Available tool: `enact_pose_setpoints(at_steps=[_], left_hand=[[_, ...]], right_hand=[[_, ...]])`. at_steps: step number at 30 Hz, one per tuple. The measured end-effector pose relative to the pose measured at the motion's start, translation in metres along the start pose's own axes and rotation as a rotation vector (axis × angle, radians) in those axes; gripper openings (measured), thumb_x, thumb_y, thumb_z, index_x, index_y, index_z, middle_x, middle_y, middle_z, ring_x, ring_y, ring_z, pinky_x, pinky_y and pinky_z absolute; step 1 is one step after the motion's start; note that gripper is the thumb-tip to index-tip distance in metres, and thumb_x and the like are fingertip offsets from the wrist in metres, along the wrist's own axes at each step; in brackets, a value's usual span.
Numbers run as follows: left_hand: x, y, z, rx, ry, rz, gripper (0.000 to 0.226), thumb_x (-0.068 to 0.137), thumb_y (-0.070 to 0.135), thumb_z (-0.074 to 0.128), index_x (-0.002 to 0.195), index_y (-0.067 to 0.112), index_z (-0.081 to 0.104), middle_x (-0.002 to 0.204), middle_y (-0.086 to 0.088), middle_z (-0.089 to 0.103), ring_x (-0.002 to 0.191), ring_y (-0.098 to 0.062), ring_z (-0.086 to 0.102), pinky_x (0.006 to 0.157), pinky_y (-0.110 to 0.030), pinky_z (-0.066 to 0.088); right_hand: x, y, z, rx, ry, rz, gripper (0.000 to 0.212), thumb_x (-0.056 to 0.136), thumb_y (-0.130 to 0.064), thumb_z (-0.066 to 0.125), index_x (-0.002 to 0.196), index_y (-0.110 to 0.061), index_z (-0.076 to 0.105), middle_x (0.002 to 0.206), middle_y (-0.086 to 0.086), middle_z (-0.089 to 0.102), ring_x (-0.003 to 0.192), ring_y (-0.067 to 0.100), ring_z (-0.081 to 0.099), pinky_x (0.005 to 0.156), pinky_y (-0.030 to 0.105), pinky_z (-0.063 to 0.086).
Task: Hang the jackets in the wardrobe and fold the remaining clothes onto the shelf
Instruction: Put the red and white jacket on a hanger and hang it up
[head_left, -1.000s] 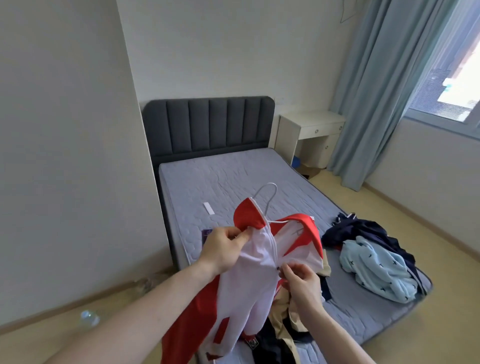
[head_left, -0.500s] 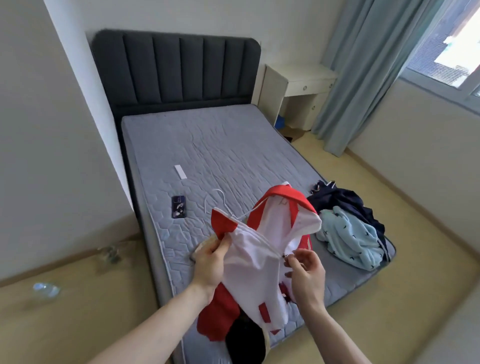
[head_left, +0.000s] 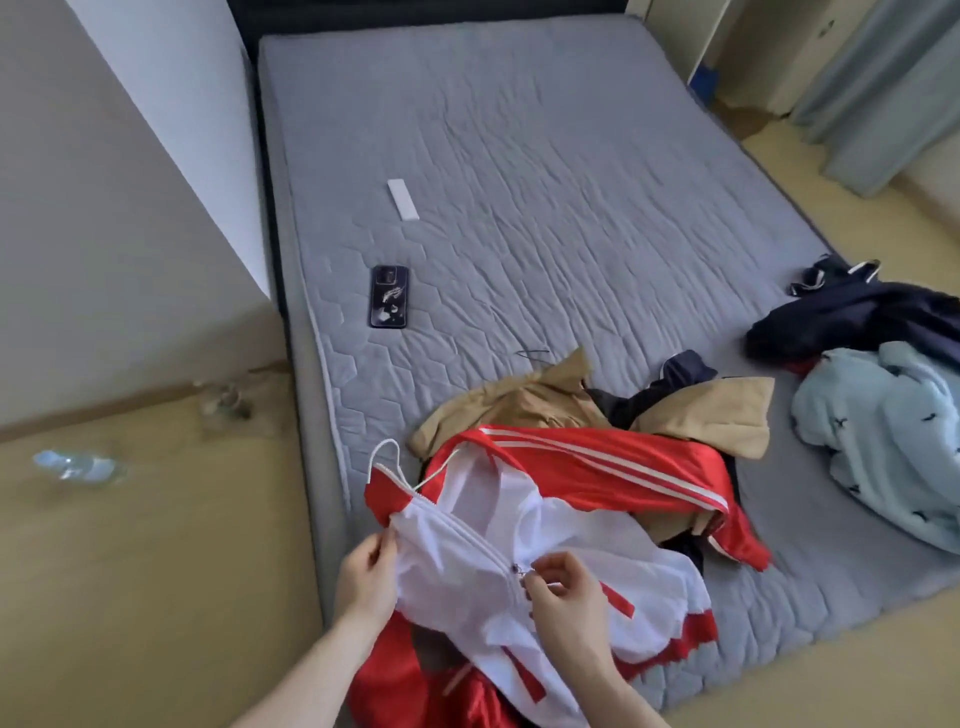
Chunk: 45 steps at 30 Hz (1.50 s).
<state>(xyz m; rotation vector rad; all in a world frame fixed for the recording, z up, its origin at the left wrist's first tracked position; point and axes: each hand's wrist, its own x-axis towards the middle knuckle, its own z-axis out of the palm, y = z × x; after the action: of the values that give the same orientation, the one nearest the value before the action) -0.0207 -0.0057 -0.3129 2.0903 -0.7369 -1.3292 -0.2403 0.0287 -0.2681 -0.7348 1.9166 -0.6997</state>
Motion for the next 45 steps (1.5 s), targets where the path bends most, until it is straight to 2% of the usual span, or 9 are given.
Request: enact_pose_setpoints(at_steps=[5,9,12,17,22,28,31,35,45], left_hand=[[0.058,-0.051,0.010,0.284,-0.060,-0.062,0.014,0.101,0.026,0.054,0.095,0.028,0.066,0.093,0.003,0.071,0.097,-0.029,0.066,0.074,-0.032,0.048],[0.067,-0.064,0.011,0.430,0.013,-0.011,0.051,0.098,0.032,0.061,0.145,0.017,0.050,0.143,-0.006,0.057,0.132,-0.030,0.052,0.109,-0.041,0.043],[0.051,-0.062,0.012,0.449,0.106,0.336,0.035,0.088,0.018,0.070,0.121,0.024,0.060,0.113,0.007,0.059,0.103,-0.019,0.061,0.090,-0.041,0.053],[0.026,-0.056,0.033,0.737,-0.354,0.671,0.044,0.090,0.032,0.061,0.132,0.042,0.048,0.115,0.024,0.052,0.106,0.004,0.048,0.084,-0.017,0.045],[0.036,-0.053,0.061,0.663,-0.317,0.614,0.009,0.097,0.031,0.059,0.102,0.031,0.066,0.091,0.013,0.056,0.089,-0.006,0.053,0.065,-0.013,0.035],[0.049,-0.057,0.073,0.551,-0.239,0.543,0.015,0.098,0.026,0.061,0.088,0.025,0.071,0.086,0.012,0.064,0.083,-0.005,0.058,0.069,-0.014,0.041],[0.054,-0.058,0.070,0.542,-0.247,0.553,0.015,0.099,0.020,0.059,0.100,0.022,0.074,0.095,0.012,0.070,0.092,-0.004,0.060,0.079,-0.018,0.046],[0.072,-0.047,0.054,0.655,-0.264,0.644,0.008,0.097,0.017,0.060,0.093,0.022,0.066,0.090,0.008,0.069,0.089,-0.016,0.062,0.077,-0.032,0.048],[0.142,-0.043,0.017,0.574,0.158,0.337,0.022,0.087,0.021,0.077,0.082,0.022,0.056,0.076,-0.001,0.071,0.080,-0.032,0.066,0.064,-0.040,0.046]], right_hand=[[0.036,0.043,0.048,-0.028,-0.136,-0.002,0.007,0.084,-0.017,0.073,0.086,-0.022,0.067,0.080,-0.006,0.074,0.074,0.010,0.072,0.060,0.023,0.053],[0.048,0.050,0.064,-0.072,-0.174,-0.022,0.008,0.085,-0.023,0.074,0.085,-0.025,0.066,0.078,-0.007,0.074,0.073,0.006,0.072,0.060,0.018,0.051],[0.054,0.048,0.073,-0.128,-0.228,-0.050,0.008,0.086,-0.025,0.074,0.085,-0.026,0.065,0.080,-0.013,0.074,0.075,0.003,0.071,0.060,0.015,0.050],[0.063,0.048,0.082,-0.206,-0.308,-0.169,0.013,0.096,-0.018,0.062,0.092,-0.030,0.060,0.089,-0.017,0.073,0.082,0.004,0.069,0.069,0.016,0.051],[0.070,0.059,0.078,-0.319,-0.359,-0.233,0.019,0.100,-0.026,0.055,0.095,-0.044,0.053,0.102,-0.026,0.068,0.100,-0.004,0.063,0.073,0.013,0.048],[0.077,0.077,0.070,-0.587,-0.368,-0.207,0.040,0.085,-0.036,0.068,0.119,-0.042,0.048,0.113,-0.026,0.053,0.108,-0.001,0.051,0.083,0.016,0.043],[0.080,0.079,0.075,-0.696,-0.357,-0.232,0.011,0.088,-0.035,0.066,0.092,-0.027,0.061,0.091,-0.014,0.062,0.086,0.009,0.055,0.076,0.031,0.051],[0.082,0.085,0.075,-0.660,-0.310,-0.185,0.032,0.090,-0.029,0.063,0.067,-0.019,0.045,0.061,-0.005,0.050,0.056,0.012,0.043,0.052,0.026,0.037],[0.080,0.101,0.042,-0.721,-0.342,-0.099,0.025,0.089,-0.038,0.063,0.068,-0.031,0.051,0.067,-0.008,0.060,0.065,0.006,0.056,0.051,0.022,0.035]])
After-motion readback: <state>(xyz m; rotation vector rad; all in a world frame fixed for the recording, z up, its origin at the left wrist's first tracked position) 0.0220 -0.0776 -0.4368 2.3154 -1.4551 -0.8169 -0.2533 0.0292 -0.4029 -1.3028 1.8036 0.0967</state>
